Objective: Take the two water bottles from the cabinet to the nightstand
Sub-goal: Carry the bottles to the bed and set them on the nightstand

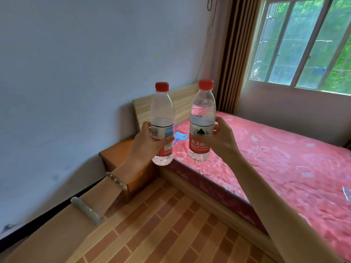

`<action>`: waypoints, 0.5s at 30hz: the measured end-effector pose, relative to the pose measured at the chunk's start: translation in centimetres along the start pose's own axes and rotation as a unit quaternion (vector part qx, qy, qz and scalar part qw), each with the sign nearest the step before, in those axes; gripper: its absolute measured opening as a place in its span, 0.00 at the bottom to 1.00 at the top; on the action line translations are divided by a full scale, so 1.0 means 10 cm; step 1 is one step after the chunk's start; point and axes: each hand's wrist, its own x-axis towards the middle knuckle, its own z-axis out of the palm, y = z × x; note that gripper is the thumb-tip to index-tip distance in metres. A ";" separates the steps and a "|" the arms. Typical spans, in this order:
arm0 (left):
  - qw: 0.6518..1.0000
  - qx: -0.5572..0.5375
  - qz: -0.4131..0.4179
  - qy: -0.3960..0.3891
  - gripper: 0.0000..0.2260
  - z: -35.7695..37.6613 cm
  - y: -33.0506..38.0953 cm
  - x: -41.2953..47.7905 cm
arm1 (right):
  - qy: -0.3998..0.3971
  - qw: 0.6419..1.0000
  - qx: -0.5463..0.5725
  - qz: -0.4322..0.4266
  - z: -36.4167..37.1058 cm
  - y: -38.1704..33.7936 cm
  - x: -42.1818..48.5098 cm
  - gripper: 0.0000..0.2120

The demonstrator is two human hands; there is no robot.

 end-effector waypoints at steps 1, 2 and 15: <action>1.000 0.006 -0.005 0.005 0.33 0.00 -0.07 0.09 | -0.008 1.000 0.002 -0.002 0.07 0.05 0.11 0.32; 1.000 0.015 -0.008 0.010 0.32 0.00 -0.13 0.19 | -0.016 1.000 0.005 -0.002 0.15 0.10 0.22 0.32; 0.994 0.061 -0.015 0.088 0.30 -0.12 -0.97 1.93 | -0.102 0.994 0.040 0.000 1.43 0.69 2.09 0.34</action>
